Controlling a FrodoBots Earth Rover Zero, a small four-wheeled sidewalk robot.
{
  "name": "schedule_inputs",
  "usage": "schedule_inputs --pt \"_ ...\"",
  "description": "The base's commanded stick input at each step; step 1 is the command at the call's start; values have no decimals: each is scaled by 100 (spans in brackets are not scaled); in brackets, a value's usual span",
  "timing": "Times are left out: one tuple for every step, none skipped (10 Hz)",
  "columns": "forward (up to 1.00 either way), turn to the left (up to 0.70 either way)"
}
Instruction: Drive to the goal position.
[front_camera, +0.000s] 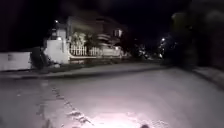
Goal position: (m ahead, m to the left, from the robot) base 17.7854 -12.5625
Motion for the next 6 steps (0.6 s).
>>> schedule_inputs --pt "70 -25" --pt "70 -6" --pt "70 -35" --pt "70 -35" --pt "70 -20" --pt "70 -5"
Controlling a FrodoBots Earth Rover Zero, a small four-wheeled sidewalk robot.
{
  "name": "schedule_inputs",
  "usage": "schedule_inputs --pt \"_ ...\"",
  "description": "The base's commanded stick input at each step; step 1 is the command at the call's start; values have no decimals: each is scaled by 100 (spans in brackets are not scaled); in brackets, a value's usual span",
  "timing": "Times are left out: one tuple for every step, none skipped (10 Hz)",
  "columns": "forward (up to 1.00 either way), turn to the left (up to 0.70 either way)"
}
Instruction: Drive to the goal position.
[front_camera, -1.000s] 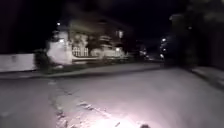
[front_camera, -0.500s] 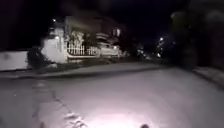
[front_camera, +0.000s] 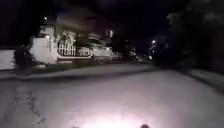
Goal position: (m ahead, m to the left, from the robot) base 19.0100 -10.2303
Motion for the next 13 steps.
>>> schedule_inputs --pt "70 -35" --pt "70 -35" --pt "70 -35" --pt "70 -35" --pt "70 -35" --pt "70 -35" --pt "70 -35" --pt "70 -35" --pt "70 -35" --pt "70 -30" --pt "70 -11" --pt "70 0" --pt "70 0"
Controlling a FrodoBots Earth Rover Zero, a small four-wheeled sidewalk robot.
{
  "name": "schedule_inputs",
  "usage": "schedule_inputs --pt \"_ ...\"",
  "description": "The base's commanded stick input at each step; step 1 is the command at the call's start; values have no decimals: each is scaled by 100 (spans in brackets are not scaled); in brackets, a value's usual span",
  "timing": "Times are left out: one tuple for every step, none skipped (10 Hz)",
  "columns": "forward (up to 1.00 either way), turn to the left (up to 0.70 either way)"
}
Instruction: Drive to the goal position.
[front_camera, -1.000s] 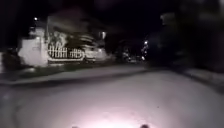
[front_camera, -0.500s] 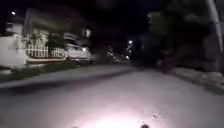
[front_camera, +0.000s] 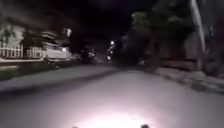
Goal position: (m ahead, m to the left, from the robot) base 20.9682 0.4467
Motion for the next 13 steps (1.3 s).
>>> schedule_inputs --pt "70 0" --pt "70 0" --pt "70 0" --pt "70 0" --pt "70 0" --pt "70 0" --pt "70 0" --pt "70 0" --pt "70 0" --pt "70 0" --pt "70 -14" --pt "70 -32" --pt "70 -35"
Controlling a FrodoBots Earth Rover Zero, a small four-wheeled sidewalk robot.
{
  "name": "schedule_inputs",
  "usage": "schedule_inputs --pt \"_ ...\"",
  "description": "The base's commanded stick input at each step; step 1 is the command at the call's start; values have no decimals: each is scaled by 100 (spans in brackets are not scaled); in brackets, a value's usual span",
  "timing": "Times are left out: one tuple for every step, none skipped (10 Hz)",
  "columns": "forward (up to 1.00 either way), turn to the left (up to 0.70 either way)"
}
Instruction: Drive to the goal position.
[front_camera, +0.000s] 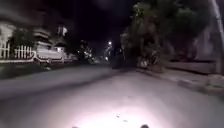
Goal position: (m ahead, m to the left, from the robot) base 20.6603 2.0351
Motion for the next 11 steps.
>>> schedule_inputs --pt "70 -35" --pt "70 -35" --pt "70 -35" --pt "70 -34" --pt "70 -4" --pt "70 0" --pt "70 0" --pt "70 0" --pt "70 0" --pt "70 0" --pt "70 0"
